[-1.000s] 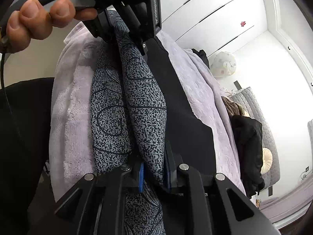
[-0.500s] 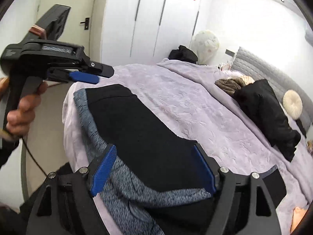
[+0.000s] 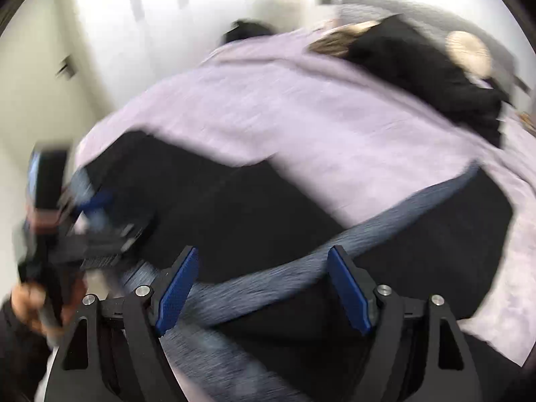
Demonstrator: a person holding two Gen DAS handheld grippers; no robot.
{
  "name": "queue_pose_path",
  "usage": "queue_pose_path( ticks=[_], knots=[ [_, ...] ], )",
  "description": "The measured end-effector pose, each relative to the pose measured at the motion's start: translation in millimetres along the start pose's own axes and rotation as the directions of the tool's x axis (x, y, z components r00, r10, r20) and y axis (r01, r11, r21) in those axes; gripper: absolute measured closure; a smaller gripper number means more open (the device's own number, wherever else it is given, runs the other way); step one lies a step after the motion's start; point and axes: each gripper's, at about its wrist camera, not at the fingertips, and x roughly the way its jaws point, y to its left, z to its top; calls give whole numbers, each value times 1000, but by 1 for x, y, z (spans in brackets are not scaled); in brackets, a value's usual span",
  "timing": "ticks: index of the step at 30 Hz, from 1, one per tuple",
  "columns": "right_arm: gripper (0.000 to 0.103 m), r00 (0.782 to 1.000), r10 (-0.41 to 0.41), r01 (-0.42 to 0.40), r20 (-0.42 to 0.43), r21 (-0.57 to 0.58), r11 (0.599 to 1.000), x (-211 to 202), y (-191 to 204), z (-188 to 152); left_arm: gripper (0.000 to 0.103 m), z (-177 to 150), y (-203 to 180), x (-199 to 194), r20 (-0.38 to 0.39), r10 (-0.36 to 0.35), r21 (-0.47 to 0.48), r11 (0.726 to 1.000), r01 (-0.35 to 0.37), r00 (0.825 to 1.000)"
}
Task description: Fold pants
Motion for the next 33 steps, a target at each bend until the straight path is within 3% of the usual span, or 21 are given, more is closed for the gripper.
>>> queue_pose_path(
  ticks=[1,3,5,8,10,11,13,15,16,17,19,21,22,24,25,28,30,31,32,33],
  knots=[
    [16,995,-94,93,17,84,992,3,-25,15,0,0,1,0,1,-2,-10,1000,2,1000],
    [6,979,-203,202,-16,195,960,18,-57,32,0,-3,-1,0,12,11,-7,1000,-11,1000],
    [1,942,-301,332,-148,287,899,51,-94,49,0,-5,-2,0,19,19,-1,1000,-19,1000],
    [1,908,-302,393,-291,342,854,99,-120,59,0,-5,-1,2,13,11,-6,1000,-11,1000],
    [1,864,-230,411,-448,362,837,137,-131,40,0,-3,-1,2,9,12,-3,1000,-12,1000],
    [0,855,-218,413,-470,364,835,143,-129,32,0,-1,-1,3,7,11,-3,1000,-11,1000],
    [1,883,-227,390,-412,373,842,136,-123,21,0,-1,-2,2,9,8,1,1000,-8,1000],
    [17,896,-232,373,-379,359,855,121,-115,13,0,-2,-2,1,11,6,3,1000,-6,1000],
    [54,902,-253,378,-350,360,853,106,-113,8,0,-2,-3,1,9,8,4,1000,-8,1000],
    [82,911,-237,362,-338,379,852,97,-115,4,0,-1,-3,1,5,8,3,1000,-8,1000],
    [96,954,-114,239,-277,477,846,70,-123,-13,0,0,-3,1,-3,7,3,1000,-7,1000],
    [96,973,-115,205,-201,510,835,36,-124,-30,0,1,-3,1,-10,4,2,1000,-4,1000],
    [96,988,-117,154,-103,544,825,1,-119,-47,0,2,-3,-1,-14,2,3,1000,-2,1000],
    [96,989,-145,103,27,575,812,-50,-117,-72,0,2,-3,-4,-21,-4,4,1000,4,1000],
    [96,980,-168,74,109,584,808,-88,-104,-100,0,1,-3,-6,-24,-6,2,1000,6,1000],
    [91,968,-217,110,126,565,817,-128,-82,-162,0,-2,-7,-13,-38,-36,-13,999,36,999],
    [55,966,-242,153,86,565,811,-129,-83,-198,0,-2,-15,-16,-44,-35,-11,999,35,998],
    [15,961,-270,191,55,574,796,-126,-86,-217,0,-1,-22,-18,-44,-38,0,999,38,998],
    [6,954,-299,217,41,595,774,-123,-92,-235,0,0,-30,-19,-46,-57,15,998,58,997],
    [6,952,-300,209,50,611,763,-120,-106,-242,0,1,-39,-21,-54,-85,32,996,87,995]
  ],
)
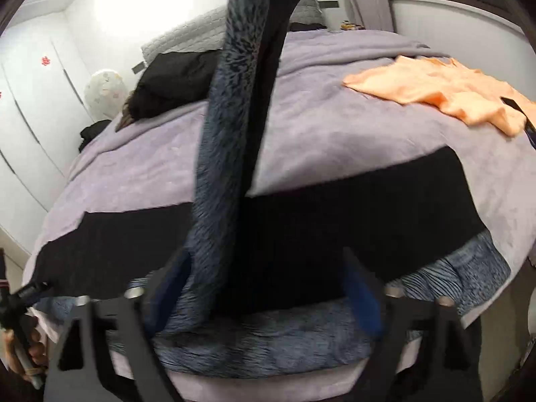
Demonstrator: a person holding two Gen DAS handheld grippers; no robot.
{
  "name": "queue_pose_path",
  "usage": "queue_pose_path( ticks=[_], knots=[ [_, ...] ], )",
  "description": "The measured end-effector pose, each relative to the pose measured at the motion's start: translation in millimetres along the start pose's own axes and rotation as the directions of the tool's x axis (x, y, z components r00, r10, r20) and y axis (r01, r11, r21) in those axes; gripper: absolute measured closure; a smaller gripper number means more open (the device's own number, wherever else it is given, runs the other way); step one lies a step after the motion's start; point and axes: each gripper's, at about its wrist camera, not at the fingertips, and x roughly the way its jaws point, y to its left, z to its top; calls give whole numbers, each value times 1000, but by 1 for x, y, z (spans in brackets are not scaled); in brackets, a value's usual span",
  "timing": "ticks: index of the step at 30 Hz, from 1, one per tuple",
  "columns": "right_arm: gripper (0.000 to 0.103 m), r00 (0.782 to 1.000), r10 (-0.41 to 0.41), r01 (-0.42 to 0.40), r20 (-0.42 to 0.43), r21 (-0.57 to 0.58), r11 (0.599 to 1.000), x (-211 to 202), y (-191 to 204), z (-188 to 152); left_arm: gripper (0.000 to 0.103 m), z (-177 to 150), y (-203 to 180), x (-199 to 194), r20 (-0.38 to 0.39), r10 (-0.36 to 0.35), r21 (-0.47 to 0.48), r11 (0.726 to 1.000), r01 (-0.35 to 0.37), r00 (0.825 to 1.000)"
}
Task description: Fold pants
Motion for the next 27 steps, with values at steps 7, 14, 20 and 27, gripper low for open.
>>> queue_pose_path(
  ticks=[7,14,20,27],
  knots=[
    [6,981,128,-148,147,136,980,-9,-40,-6,0,-10,-58,2,-53,-71,116,990,77,996],
    [96,978,198,-208,73,198,958,0,-76,19,0,-13,-81,-5,-48,-52,162,985,59,998],
    [89,999,42,-42,4,24,999,-15,-63,-5,0,-20,-97,12,-75,-15,192,981,29,997],
    [67,996,-77,82,-33,190,978,-34,-99,-36,0,-19,-103,0,-76,-48,228,972,64,996]
  ],
)
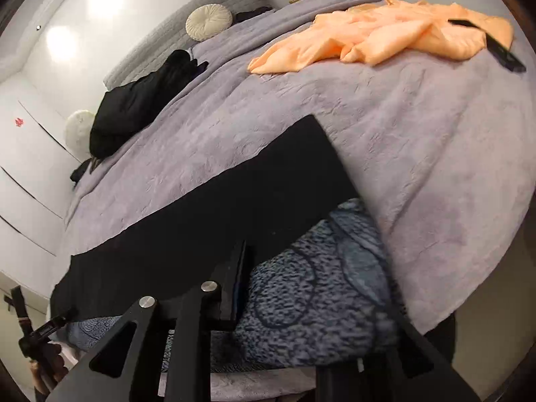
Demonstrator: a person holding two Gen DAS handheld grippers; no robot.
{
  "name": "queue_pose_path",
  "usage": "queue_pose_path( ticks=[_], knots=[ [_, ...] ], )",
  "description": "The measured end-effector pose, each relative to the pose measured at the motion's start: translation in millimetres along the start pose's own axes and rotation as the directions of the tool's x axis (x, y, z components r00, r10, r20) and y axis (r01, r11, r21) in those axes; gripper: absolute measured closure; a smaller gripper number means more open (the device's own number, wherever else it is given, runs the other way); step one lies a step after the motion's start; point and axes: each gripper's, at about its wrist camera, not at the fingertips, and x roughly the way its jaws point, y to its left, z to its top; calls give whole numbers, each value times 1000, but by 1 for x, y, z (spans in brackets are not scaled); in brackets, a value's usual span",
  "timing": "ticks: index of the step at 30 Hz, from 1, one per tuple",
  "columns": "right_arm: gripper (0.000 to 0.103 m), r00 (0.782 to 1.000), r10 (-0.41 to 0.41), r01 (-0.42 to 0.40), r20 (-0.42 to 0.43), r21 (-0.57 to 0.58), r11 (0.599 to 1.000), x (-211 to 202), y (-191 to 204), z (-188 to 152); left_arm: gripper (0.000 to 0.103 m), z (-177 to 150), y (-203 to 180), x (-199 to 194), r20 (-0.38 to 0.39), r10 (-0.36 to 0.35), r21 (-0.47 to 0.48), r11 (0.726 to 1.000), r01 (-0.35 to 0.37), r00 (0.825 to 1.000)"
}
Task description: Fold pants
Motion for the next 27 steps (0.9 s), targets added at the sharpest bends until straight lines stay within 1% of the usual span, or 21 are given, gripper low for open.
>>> queue_pose_path(
  ticks=[1,2,3,4,6,7,8,9,10,11,12,14,15,16,17,18,19,20,21,24,27],
  knots=[
    [47,996,-83,83,37,-1,997,-7,-3,5,0,0,-1,-4,13,-2,4,1000,2,1000],
    [20,972,-219,219,85,6,976,-15,-5,12,0,0,-3,-7,23,-2,8,1000,2,1000],
    [14,936,-330,329,124,30,944,-26,-7,10,0,-1,-6,-9,30,-6,14,1000,5,1000],
    [13,912,-377,371,165,63,926,-38,-7,7,0,0,-10,-12,36,-14,22,1000,14,999],
    [13,916,-318,319,244,37,947,-46,17,9,0,-1,-22,-15,36,-37,51,998,35,999],
    [13,917,-284,303,281,-29,952,-47,42,5,0,-2,-31,-17,38,-45,77,996,42,998],
    [13,925,-226,275,304,-129,953,-47,75,-3,0,-4,-40,-19,41,-51,106,993,47,998],
    [13,945,-138,219,296,-262,940,-40,116,-7,0,-6,-51,-20,47,-58,141,989,51,997],
    [13,968,-48,146,245,-401,904,-28,156,-16,0,-9,-60,-20,49,-62,175,983,52,997],
    [13,984,24,67,175,-497,865,-12,187,-22,0,-12,-65,-16,40,-53,192,980,44,998],
    [13,991,84,-14,99,-564,826,1,210,-28,0,-15,-66,-9,18,-28,194,981,24,999],
    [13,993,115,-94,-7,-627,773,25,244,-58,0,-22,-57,3,-8,-22,163,986,23,1000],
    [13,994,104,-97,-30,-659,745,38,246,-66,0,-24,-51,1,5,-34,151,988,32,999],
    [13,998,51,-53,-24,-700,712,55,249,-75,0,-28,-43,-3,21,-31,146,989,28,999],
    [13,1000,6,-12,-11,-720,694,63,247,-81,0,-32,-33,-8,35,-25,144,989,20,999],
    [13,1000,5,-20,-23,-709,705,70,234,-80,0,-38,-20,-13,55,-24,142,990,16,998],
    [10,999,29,-48,-39,-666,745,69,215,-76,0,-43,-9,-16,67,-31,140,990,21,997],
    [4,999,13,-28,-29,-634,773,68,195,-68,0,-50,3,-18,73,-38,137,990,28,997],
    [2,1000,-17,7,-10,-614,789,66,180,-65,0,-54,14,-17,74,-39,135,990,29,996],
    [1,997,-80,77,20,-573,816,59,152,-61,0,-64,38,-17,68,-44,111,993,37,997],
    [1,993,-116,116,35,-564,817,60,145,-46,0,-60,55,-18,57,-29,71,997,25,998]
  ],
)
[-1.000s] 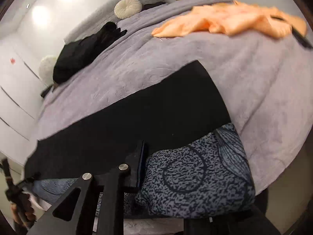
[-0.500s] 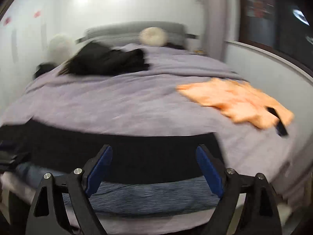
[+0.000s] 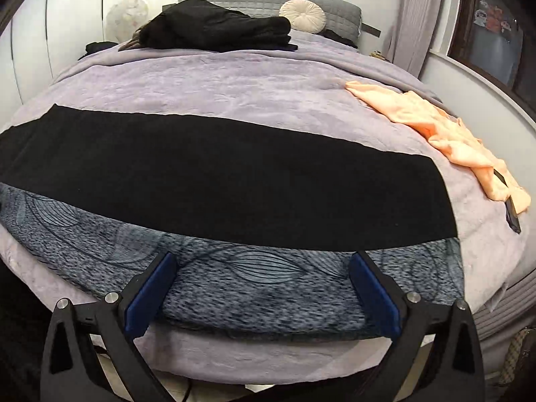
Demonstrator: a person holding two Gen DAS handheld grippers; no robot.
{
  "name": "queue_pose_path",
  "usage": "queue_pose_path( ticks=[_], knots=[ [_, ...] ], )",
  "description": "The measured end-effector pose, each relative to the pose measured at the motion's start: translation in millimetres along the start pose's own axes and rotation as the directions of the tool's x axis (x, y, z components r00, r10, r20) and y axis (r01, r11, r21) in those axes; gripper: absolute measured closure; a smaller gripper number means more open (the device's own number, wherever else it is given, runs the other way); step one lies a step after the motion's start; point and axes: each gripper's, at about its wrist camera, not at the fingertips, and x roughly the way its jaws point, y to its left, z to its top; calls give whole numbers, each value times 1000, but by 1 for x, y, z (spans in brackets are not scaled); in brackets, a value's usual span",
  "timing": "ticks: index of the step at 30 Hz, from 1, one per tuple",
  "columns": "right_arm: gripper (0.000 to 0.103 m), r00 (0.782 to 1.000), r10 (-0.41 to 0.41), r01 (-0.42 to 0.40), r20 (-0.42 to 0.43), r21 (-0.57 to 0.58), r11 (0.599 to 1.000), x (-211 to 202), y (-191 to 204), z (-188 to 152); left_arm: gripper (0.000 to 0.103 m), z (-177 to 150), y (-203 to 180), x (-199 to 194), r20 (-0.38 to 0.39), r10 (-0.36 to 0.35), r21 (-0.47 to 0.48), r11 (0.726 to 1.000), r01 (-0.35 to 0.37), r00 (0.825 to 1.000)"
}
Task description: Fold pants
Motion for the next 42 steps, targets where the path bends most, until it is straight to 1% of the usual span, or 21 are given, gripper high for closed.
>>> queue_pose_path(
  ticks=[2,4,7,9,13,14,15,16,21,23,26,27,28,29,30,31,32,34,36,39,42],
  knots=[
    [1,1000,-8,8,-16,30,1000,-12,-16,2,0,-4,10,-10,-15,18,-41,999,-19,1000],
    [1,999,-20,22,-25,70,997,-31,-17,7,0,4,17,-25,21,26,-81,996,-24,999],
    [1,995,54,-58,81,37,998,-52,8,31,0,29,20,-45,108,0,-120,993,13,994],
    [0,987,122,-122,103,-5,993,-60,27,36,0,53,14,-37,116,-13,-148,989,30,993],
    [0,973,225,-223,54,-44,974,-35,78,54,0,87,-12,13,16,-8,-115,993,10,1000],
    [0,974,226,-224,31,-50,973,-26,86,53,0,95,-15,31,-22,1,-89,996,-3,1000],
    [0,978,209,-209,-5,-55,976,-14,89,54,0,95,-18,47,-59,53,-57,997,-57,997],
    [1,979,202,-204,-36,-54,978,-3,91,51,0,92,-18,54,-65,77,-41,996,-79,995],
    [1,972,233,-233,-14,-29,972,-2,77,40,0,75,26,33,-16,-18,-47,999,17,1000],
    [0,972,236,-236,-10,-22,971,-2,74,38,0,68,45,28,-3,151,-46,988,-151,989],
    [0,976,217,-216,4,-26,976,0,78,39,0,54,106,14,-2,117,-195,974,-115,993],
    [0,977,214,-214,8,-29,977,-2,79,39,0,49,133,9,-20,163,-264,951,-163,986],
    [0,976,216,-215,9,-30,976,-4,79,38,4,45,150,10,-28,114,-307,944,-117,993],
    [0,975,224,-224,9,-31,974,-4,78,39,4,41,166,8,-21,12,-355,935,-19,1000],
    [0,975,223,-223,9,-33,974,-3,78,40,4,39,176,4,12,-45,-396,917,46,999],
    [0,975,221,-221,8,-34,975,-3,78,40,4,40,179,0,24,-64,-419,906,68,998],
    [0,975,221,-221,5,-34,975,-3,78,40,4,43,177,-4,27,-54,-432,900,60,998],
    [0,979,204,-204,-19,-26,979,-6,78,45,4,52,161,-11,31,27,-461,887,-10,999],
    [0,978,206,-207,-15,-24,978,-15,83,55,4,68,135,-11,34,28,-423,906,-10,999],
    [0,964,263,-258,47,-85,962,-31,106,76,4,89,73,1,39,51,-281,959,-38,998],
    [0,955,297,-291,23,-137,947,-24,136,93,4,94,3,20,14,123,-91,989,-121,992]
  ],
)
